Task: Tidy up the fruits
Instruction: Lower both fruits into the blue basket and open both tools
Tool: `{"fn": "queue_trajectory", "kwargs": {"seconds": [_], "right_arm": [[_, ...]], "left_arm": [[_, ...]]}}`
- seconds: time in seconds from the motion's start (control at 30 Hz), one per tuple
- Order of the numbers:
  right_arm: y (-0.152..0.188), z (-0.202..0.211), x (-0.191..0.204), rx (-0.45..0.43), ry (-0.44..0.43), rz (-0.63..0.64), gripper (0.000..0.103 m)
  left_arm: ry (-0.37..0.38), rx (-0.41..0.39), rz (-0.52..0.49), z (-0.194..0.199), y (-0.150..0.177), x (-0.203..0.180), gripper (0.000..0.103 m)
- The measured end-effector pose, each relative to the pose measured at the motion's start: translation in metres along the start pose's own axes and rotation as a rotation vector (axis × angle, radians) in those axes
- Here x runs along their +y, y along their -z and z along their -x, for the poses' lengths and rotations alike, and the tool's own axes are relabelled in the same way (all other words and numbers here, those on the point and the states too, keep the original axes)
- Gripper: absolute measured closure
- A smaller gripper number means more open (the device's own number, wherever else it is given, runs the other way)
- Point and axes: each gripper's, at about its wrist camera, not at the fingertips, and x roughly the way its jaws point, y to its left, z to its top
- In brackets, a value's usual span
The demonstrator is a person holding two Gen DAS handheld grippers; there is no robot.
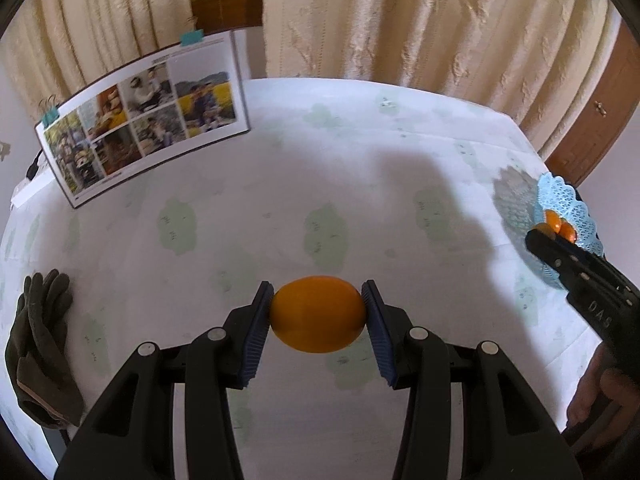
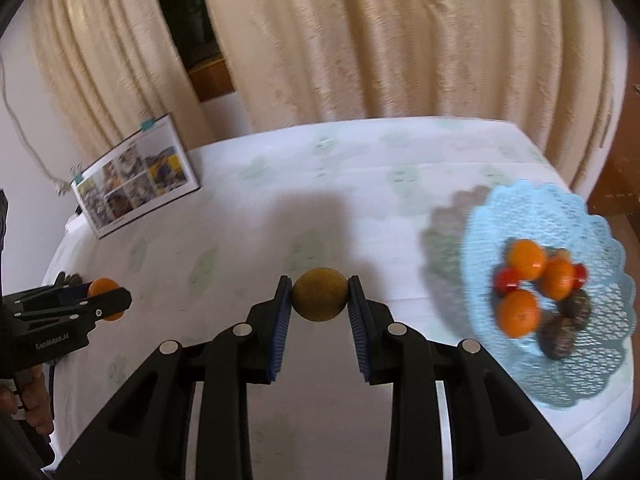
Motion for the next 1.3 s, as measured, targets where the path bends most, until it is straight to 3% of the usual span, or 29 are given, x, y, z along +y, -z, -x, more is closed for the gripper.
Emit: {"fn": "queue_trajectory", "kwargs": {"seconds": [0.53, 0.9, 0.93, 1.0, 1.07, 1.3], "right_arm": [[-0.007, 0.057, -0.097, -0.099, 0.090, -0.117, 0.074], [0.009, 0.067, -0.150, -0.085, 0.147, -0.189, 0.074], [0.010, 0.067, -0.152, -0.084, 0.148, -0.192, 0.073], [0.013, 0.071, -0.158, -0.096, 0.153, -0.208, 0.056], [0.015, 0.078, -0.165, -0.117, 0.159, -0.224, 0.051], [0.025, 0.096, -0.186, -0.135, 0.191, -0.257, 0.050]], "left_arm": [[0.021, -0.022, -0.065, 0.006, -0.008, -0.072, 0.057], [0.035, -0.022, -0.105, 0.005, -0.009, -0.111, 0.057], [0.036, -0.023, -0.107, 0.005, -0.009, -0.113, 0.057], [0.041, -0.022, -0.115, 0.005, -0.010, -0.120, 0.057], [0.049, -0.023, -0.125, 0.004, -0.011, -0.129, 0.057], [0.104, -0.022, -0.176, -0.003, -0.018, -0.169, 0.057]]}}
